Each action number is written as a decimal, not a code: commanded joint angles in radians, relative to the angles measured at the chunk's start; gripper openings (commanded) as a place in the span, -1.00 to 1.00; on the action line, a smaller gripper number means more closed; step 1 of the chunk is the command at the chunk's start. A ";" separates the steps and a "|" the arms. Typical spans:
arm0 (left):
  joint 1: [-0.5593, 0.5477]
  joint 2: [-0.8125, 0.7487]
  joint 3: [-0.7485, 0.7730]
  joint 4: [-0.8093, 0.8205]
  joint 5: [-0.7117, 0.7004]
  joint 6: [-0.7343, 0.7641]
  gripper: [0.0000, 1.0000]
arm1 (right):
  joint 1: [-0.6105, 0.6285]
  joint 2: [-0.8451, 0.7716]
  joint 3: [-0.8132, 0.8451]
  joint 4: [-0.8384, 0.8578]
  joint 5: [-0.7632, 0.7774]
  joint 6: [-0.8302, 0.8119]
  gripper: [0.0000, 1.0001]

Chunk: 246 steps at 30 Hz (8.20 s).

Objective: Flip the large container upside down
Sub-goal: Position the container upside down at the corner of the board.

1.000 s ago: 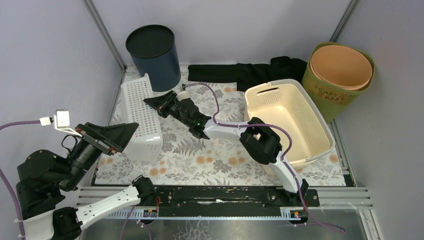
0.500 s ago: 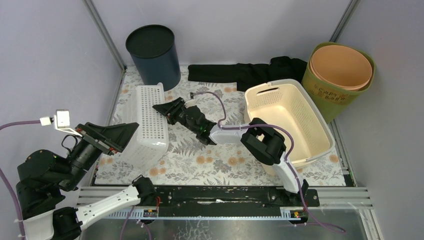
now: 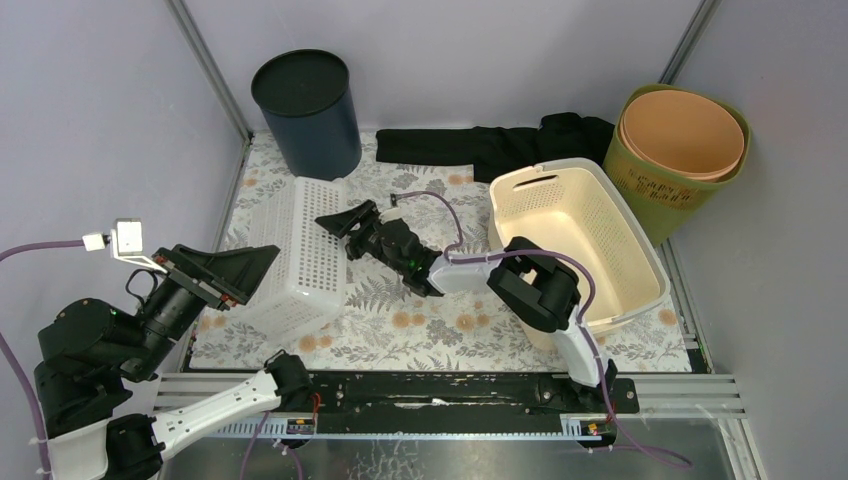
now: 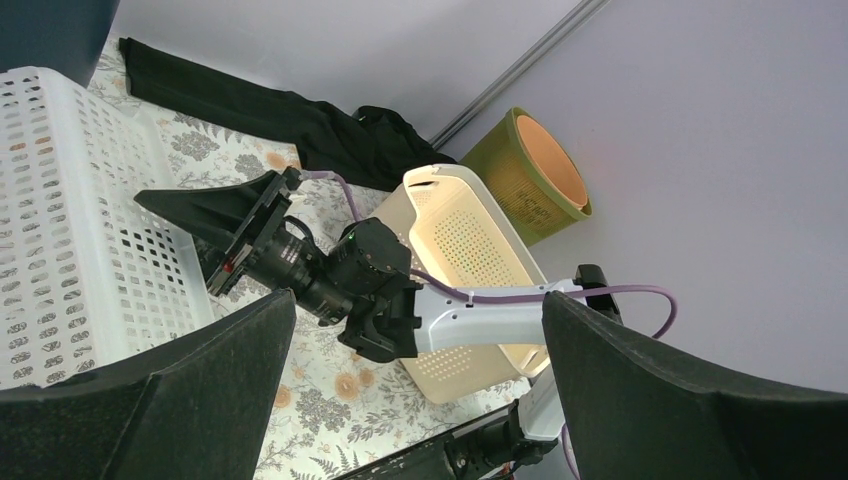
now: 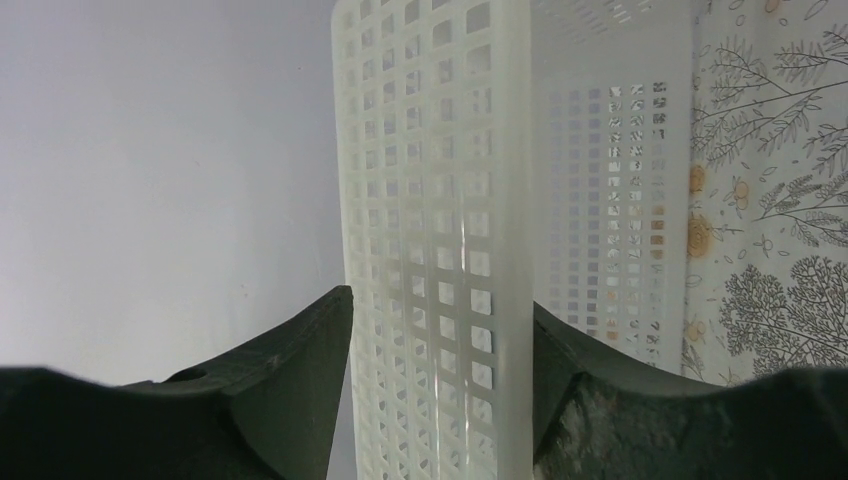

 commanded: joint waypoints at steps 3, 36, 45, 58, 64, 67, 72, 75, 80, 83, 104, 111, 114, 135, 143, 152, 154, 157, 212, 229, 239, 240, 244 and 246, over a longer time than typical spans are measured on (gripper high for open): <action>0.001 0.004 -0.009 0.004 -0.001 -0.003 1.00 | -0.012 -0.098 -0.034 0.087 0.031 -0.007 0.30; 0.002 0.022 -0.011 0.004 -0.003 0.005 1.00 | -0.055 -0.138 -0.112 -0.119 -0.039 -0.026 0.73; 0.002 0.024 -0.019 0.004 0.005 0.004 1.00 | -0.055 -0.111 -0.096 -0.171 -0.048 -0.028 0.77; 0.002 0.003 -0.043 0.006 -0.006 -0.001 1.00 | -0.053 -0.034 -0.051 -0.207 -0.089 -0.025 0.78; 0.002 -0.002 -0.052 0.006 -0.006 -0.001 1.00 | -0.046 0.009 -0.012 -0.223 -0.124 -0.029 0.78; 0.002 -0.004 -0.056 0.006 -0.004 -0.004 1.00 | -0.042 0.030 0.001 -0.225 -0.141 -0.031 0.78; 0.002 0.001 -0.067 0.011 -0.001 -0.007 1.00 | -0.035 0.064 0.043 -0.244 -0.181 -0.043 0.78; 0.001 0.011 -0.073 0.014 0.001 -0.009 1.00 | -0.029 0.087 0.075 -0.271 -0.203 -0.056 0.78; 0.002 0.027 -0.084 0.026 0.009 -0.011 1.00 | -0.020 0.128 0.124 -0.308 -0.241 -0.074 0.78; 0.002 0.034 -0.094 0.035 0.011 -0.014 1.00 | -0.015 0.148 0.146 -0.336 -0.262 -0.086 0.78; 0.001 0.072 -0.123 0.074 0.023 -0.013 1.00 | 0.016 0.185 0.189 -0.488 -0.307 -0.191 0.79; 0.002 0.076 -0.124 0.077 0.025 -0.009 1.00 | 0.016 0.158 0.059 -0.359 -0.288 -0.141 0.48; 0.001 0.075 -0.120 0.077 0.024 -0.004 1.00 | 0.016 0.131 0.007 -0.343 -0.245 -0.135 0.43; 0.002 0.158 -0.144 0.031 0.059 0.004 1.00 | -0.001 -0.043 -0.291 -0.246 0.019 -0.043 0.23; 0.001 0.153 -0.153 0.030 0.055 0.004 1.00 | 0.021 -0.029 -0.247 -0.241 0.118 -0.006 0.23; 0.002 0.140 -0.141 0.020 0.049 0.004 1.00 | 0.054 0.054 -0.089 -0.259 0.194 -0.014 0.23; 0.002 0.137 -0.138 0.019 0.048 0.005 1.00 | 0.059 0.077 -0.053 -0.265 0.203 -0.017 0.23; 0.002 0.135 -0.136 0.016 0.046 0.005 1.00 | 0.068 0.115 -0.001 -0.278 0.212 -0.021 0.23; 0.001 0.169 -0.109 0.002 0.042 0.003 1.00 | -0.008 0.255 0.437 -0.964 -0.251 -0.587 0.92; 0.001 0.201 -0.110 0.024 0.044 0.013 1.00 | -0.074 -0.024 0.340 -1.104 -0.210 -0.763 0.99; 0.002 0.198 -0.144 0.049 0.039 0.013 1.00 | -0.082 -0.323 0.288 -1.341 -0.060 -0.992 0.94; 0.002 0.200 -0.147 0.053 0.041 0.013 1.00 | -0.083 -0.342 0.292 -1.386 -0.047 -1.012 0.94; 0.001 0.201 -0.173 0.072 0.054 0.008 1.00 | -0.082 -0.426 0.351 -1.559 0.011 -1.067 0.92; 0.002 0.207 -0.180 0.076 0.066 0.007 1.00 | -0.083 -0.461 0.358 -1.639 0.051 -1.086 0.92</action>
